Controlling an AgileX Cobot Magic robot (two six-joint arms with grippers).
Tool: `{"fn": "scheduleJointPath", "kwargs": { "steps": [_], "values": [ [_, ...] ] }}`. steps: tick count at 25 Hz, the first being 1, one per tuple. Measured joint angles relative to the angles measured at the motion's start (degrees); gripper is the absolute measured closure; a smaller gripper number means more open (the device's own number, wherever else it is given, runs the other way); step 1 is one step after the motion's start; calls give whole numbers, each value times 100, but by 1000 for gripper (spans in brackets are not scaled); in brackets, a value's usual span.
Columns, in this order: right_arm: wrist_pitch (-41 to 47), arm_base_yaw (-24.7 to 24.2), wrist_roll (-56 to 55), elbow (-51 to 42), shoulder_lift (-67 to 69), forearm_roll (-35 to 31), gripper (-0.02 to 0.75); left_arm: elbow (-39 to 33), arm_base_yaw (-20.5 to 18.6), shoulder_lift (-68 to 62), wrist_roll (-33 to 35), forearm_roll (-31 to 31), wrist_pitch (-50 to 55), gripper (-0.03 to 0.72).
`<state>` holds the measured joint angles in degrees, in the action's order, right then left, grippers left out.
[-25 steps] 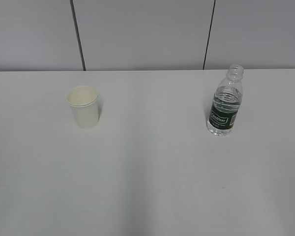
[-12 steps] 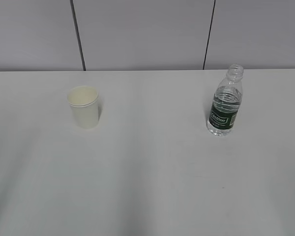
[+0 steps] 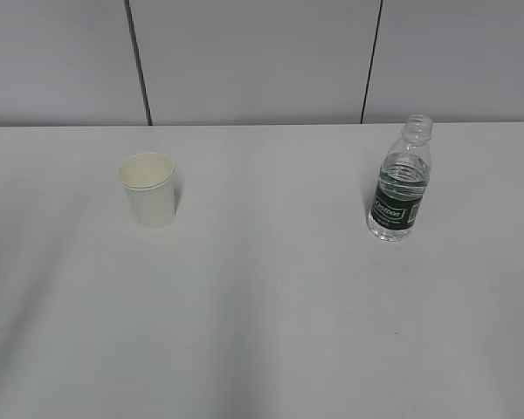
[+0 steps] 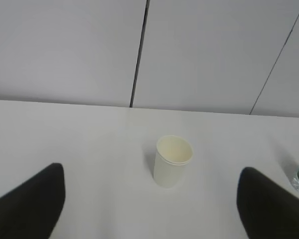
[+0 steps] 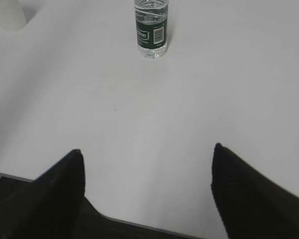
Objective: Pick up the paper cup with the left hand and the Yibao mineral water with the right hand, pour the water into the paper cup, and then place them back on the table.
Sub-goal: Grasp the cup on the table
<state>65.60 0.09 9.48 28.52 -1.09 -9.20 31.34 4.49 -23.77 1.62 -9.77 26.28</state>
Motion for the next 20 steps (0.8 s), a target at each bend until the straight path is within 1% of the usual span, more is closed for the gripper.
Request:
{"fn": "scheduleJointPath", "kwargs": {
  "steps": [4,7,10,17,20],
  "values": [
    [0,0,-10,0,0,0,153,0,0,-449,0,52,-408,81],
    [-53,0,-66,0,0,33,153,0,0,-778,0,406,-624,86],
    [-351,0,-208,84,159,131,153,97,0,-1085,0,691,-580,87],
    [-1718,0,-365,119,1713,150,153,547,0,-1827,0,833,-292,95],
    [-2722,0,-365,119,2451,163,153,586,0,-2140,0,845,-324,95]
  ]
}}
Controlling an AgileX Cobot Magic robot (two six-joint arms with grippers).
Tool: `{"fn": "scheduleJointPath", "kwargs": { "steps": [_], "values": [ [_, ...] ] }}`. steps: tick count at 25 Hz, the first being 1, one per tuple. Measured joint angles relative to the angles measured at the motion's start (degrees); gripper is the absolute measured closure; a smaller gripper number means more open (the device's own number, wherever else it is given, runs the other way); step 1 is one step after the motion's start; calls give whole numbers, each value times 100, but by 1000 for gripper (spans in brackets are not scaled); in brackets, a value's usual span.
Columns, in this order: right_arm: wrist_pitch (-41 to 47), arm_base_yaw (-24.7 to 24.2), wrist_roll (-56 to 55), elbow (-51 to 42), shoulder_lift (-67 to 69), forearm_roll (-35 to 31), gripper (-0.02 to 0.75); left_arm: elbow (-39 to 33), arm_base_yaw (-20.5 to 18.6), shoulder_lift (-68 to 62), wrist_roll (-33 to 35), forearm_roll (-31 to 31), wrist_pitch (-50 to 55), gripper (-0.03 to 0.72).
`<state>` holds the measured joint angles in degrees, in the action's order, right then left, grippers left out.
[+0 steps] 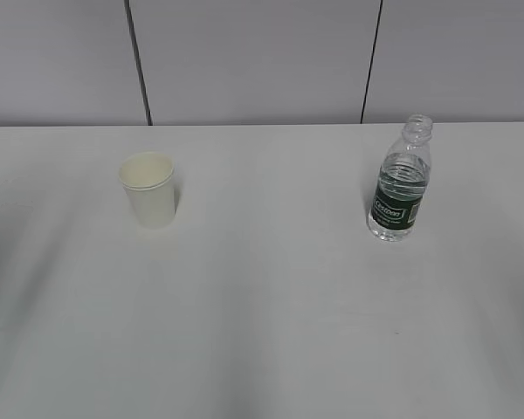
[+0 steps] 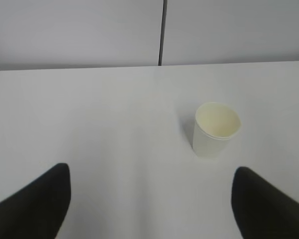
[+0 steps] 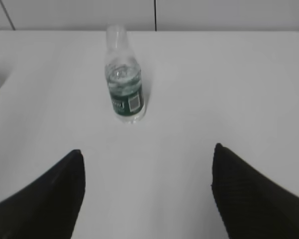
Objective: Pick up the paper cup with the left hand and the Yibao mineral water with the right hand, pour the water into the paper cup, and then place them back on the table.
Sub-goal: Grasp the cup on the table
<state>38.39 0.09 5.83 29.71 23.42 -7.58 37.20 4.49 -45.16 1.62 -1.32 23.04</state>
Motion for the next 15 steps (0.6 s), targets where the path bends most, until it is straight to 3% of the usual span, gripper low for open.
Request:
{"fn": "scheduleJointPath", "kwargs": {
  "steps": [7,15],
  "values": [
    [-2382,0,-12,0,1577,121,153,0,0,-350,0,0,-509,97],
    [-4268,0,-1,0,3470,254,153,0,0,-1039,0,0,-1346,97]
  ]
}}
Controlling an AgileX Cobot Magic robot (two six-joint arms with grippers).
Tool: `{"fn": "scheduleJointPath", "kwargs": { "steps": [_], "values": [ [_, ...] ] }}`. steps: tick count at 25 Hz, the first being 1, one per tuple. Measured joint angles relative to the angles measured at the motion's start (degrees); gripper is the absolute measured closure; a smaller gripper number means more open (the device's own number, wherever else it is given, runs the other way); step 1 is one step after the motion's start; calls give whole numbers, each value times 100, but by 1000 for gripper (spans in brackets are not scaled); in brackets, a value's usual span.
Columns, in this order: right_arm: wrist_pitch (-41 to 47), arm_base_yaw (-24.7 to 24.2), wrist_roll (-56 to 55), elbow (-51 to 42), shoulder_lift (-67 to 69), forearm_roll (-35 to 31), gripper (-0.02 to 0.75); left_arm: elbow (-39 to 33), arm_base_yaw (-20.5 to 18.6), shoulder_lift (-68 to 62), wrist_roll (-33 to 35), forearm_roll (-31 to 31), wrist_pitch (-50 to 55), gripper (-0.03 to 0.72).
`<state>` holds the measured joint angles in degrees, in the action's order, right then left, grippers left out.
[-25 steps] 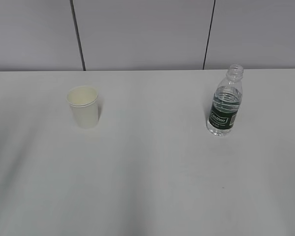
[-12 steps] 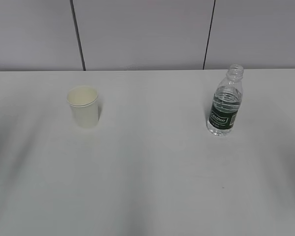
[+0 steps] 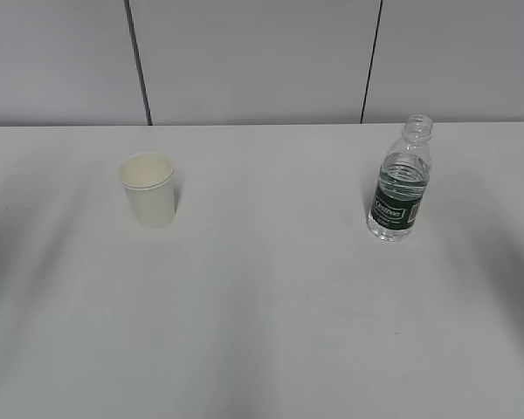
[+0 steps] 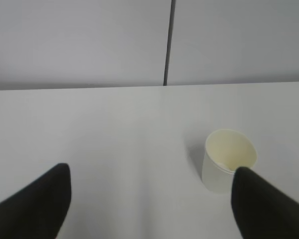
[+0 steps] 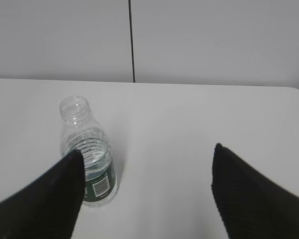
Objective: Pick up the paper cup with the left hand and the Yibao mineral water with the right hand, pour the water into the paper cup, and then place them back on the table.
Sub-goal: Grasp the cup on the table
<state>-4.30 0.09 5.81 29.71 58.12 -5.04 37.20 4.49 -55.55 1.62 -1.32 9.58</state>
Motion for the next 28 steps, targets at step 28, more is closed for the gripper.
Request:
{"fn": "scheduleJointPath", "kwargs": {
  "steps": [28],
  "values": [
    [-3382,0,-191,-304,2756,643,153,-1627,889,-2229,-24,0,-4437,119]
  ]
}}
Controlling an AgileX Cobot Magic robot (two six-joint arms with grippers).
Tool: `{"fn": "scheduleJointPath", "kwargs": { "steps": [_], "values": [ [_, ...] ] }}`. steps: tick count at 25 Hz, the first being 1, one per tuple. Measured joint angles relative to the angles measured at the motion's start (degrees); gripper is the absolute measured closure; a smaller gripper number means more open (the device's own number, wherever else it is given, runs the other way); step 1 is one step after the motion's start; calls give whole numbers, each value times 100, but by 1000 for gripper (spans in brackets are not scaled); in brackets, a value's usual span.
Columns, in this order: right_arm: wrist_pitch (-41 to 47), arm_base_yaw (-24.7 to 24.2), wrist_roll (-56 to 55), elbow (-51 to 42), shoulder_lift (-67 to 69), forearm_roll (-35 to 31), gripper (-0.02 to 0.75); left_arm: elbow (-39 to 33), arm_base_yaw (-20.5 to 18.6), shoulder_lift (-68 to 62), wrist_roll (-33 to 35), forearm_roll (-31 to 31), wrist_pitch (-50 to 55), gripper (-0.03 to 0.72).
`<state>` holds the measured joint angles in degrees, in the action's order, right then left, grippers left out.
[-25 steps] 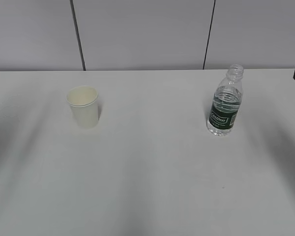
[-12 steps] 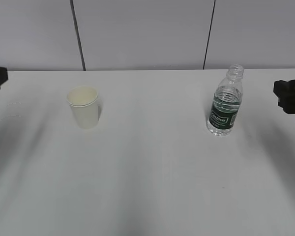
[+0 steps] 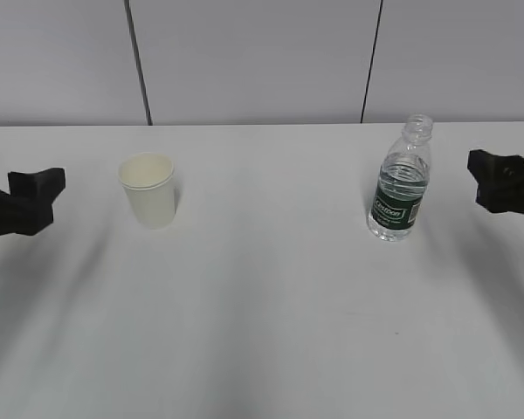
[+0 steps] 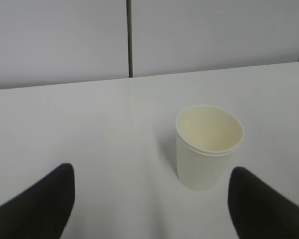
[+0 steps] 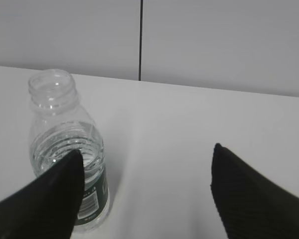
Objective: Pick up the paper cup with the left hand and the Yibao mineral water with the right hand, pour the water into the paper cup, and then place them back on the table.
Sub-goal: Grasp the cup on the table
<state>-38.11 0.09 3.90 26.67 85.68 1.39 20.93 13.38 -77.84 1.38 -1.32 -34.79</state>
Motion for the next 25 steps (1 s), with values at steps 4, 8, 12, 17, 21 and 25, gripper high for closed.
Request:
{"fn": "scheduleJointPath", "kwargs": {
  "steps": [4,8,12,17,21,25],
  "values": [
    [-1052,0,-194,-253,500,265,153,-88,195,-381,-37,0,-257,119],
    [-1848,0,-453,-333,972,382,153,-99,340,-570,-44,45,-301,119],
    [-2323,0,-783,-333,1364,602,153,-99,374,-596,-58,99,-342,119],
    [-2647,0,-846,-333,1727,1287,153,-99,374,-600,-138,132,-343,119],
    [-2692,0,-856,-355,1919,1705,153,-99,374,-700,-170,315,-555,119],
    [-2714,0,-856,-375,2069,1754,153,-99,374,-1232,-174,800,-1207,119]
  ]
}}
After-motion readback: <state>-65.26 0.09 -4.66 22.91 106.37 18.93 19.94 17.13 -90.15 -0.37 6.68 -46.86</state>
